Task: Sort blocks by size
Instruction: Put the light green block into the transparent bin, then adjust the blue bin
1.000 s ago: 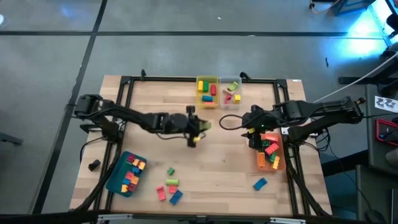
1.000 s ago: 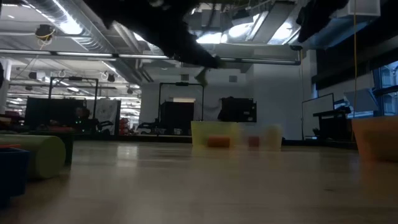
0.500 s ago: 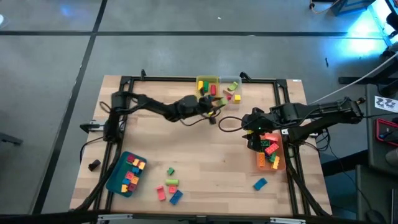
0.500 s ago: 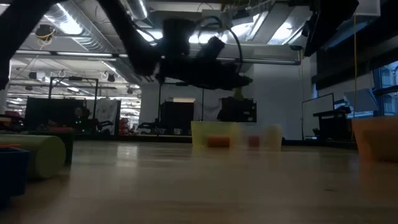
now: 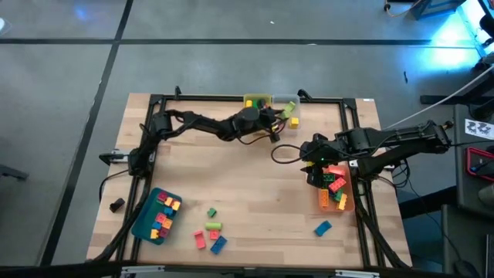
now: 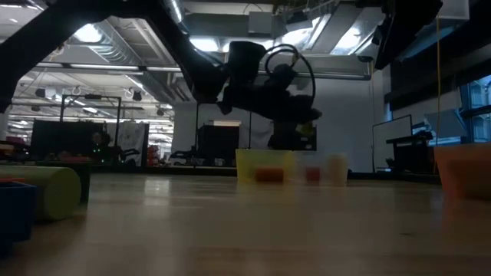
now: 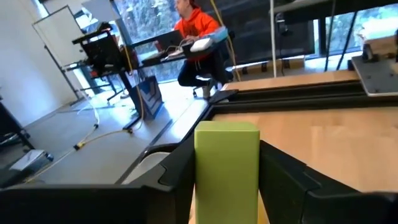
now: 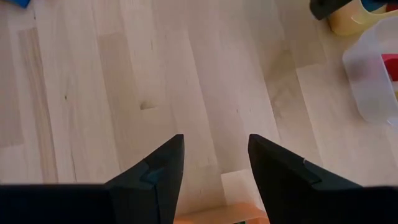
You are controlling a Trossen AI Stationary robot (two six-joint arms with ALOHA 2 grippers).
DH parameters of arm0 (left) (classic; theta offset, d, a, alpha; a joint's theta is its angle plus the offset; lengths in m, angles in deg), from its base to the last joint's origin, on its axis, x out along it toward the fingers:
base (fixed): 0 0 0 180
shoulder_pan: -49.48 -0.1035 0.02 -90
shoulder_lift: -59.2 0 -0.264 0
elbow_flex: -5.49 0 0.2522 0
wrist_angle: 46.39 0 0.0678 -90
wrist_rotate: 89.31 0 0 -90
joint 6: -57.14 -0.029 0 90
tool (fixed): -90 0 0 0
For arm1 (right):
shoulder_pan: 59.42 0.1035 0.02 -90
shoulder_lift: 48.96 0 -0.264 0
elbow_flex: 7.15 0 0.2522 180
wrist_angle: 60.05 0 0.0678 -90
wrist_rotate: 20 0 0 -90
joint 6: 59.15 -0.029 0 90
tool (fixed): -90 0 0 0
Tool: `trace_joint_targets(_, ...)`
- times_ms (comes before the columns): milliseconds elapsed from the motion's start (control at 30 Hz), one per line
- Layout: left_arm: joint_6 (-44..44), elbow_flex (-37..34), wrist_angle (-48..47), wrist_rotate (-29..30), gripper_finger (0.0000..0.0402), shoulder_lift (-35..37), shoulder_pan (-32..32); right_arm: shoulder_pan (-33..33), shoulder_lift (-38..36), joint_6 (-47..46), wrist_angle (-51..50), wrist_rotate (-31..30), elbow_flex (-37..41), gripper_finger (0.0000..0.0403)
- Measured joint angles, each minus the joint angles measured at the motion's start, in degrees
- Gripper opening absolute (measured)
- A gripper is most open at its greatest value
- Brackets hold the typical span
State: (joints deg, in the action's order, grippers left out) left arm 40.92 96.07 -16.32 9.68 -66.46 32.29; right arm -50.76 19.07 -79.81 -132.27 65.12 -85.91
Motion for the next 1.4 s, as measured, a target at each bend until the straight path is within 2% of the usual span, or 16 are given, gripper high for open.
trace_joint_targets(433, 14.6, 0.0, -2.6, 0.2, 0.0197, 0.2, -2.5, 0.0, 0.0, 0.1, 0.0, 0.0, 0.0, 0.0182)
trace_joint_targets(533, 14.5, 0.0, -4.9, 0.2, 0.0199, 2.6, -1.9, 0.0, 0.0, 0.1, -0.1, 0.0, 0.0, 0.0182)
trace_joint_targets(600, 14.4, 0.0, -9.2, 0.1, 0.0200, 6.6, -0.8, 0.0, 0.0, 0.1, -0.1, 0.3, 0.0, 0.0182)
trace_joint_targets(700, 14.3, 0.1, -22.6, 0.0, 0.0200, 14.9, 1.2, 0.0, 0.0, 0.0, -0.1, 1.6, 0.0, 0.0182)
trace_joint_targets(867, 16.8, 0.1, -57.1, 0.0, 0.0200, 31.3, 7.0, 0.0, 0.0, 0.0, -0.1, 2.0, 0.0, 0.0182)
trace_joint_targets(967, 23.3, 0.1, -77.2, -0.2, 0.0200, 40.5, 11.7, 0.0, 0.0, 0.1, 0.0, 1.9, 0.0, 0.0182)
trace_joint_targets(1067, 33.6, 0.1, -94.7, -0.2, 0.0200, 47.5, 17.4, 0.0, 0.0, 1.4, 0.1, 1.5, 0.0, 0.0182)
trace_joint_targets(1233, 58.2, -0.4, -114.8, 0.3, 0.0194, 53.9, 28.6, 0.0, 0.0, 2.0, 0.4, 0.0, 0.0, 0.0182)
trace_joint_targets(1300, 64.0, -1.3, -120.0, 0.3, 0.0186, 54.4, 33.4, 0.0, 0.0, 2.0, 0.5, -0.1, 0.0, 0.0182)
trace_joint_targets(1400, 67.1, -3.6, -123.4, 0.2, 0.0174, 54.4, 39.8, 0.0, 0.1, 2.0, 0.5, -0.1, 0.0, 0.0182)
